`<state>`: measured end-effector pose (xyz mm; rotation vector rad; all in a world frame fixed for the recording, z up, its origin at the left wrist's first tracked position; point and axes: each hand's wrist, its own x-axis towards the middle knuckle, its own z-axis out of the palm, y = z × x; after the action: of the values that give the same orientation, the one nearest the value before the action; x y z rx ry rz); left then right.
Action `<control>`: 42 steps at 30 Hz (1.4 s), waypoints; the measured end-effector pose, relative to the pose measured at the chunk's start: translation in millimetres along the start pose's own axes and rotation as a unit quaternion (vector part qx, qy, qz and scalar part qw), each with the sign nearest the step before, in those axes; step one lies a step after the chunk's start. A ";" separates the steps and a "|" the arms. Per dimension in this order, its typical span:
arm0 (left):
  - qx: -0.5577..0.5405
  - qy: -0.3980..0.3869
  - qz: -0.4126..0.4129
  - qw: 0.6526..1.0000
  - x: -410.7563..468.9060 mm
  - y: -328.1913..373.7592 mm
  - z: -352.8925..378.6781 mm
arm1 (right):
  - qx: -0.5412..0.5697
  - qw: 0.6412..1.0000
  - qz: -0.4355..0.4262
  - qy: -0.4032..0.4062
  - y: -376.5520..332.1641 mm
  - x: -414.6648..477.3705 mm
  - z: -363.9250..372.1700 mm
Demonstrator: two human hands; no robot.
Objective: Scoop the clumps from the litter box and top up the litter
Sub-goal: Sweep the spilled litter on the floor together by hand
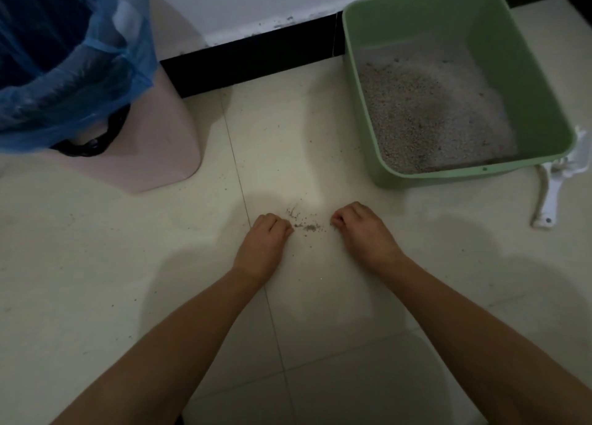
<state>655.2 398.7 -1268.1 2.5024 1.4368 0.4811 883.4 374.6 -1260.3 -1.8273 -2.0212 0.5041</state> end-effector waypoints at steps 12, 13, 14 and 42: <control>0.004 -0.120 -0.008 0.993 4.5 -6.8 -57.9 | 0.039 0.997 0.045 -0.058 -45.9 41.5 -35.3; -0.015 -0.068 -0.022 0.997 15.9 -4.1 -75.1 | 0.055 0.996 0.053 -0.035 -58.7 54.2 -43.5; -0.029 0.000 -0.027 0.999 30.0 -1.4 -96.8 | 0.075 0.996 0.056 -0.008 -75.3 69.7 -53.2; 0.029 0.337 -0.187 0.922 105.8 -58.5 -310.1 | 0.075 0.988 -0.129 0.033 -232.6 209.8 -166.3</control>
<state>539.5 526.9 -983.6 2.0941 2.1235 1.3161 745.7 564.0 -993.9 -1.4502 -2.0731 0.4975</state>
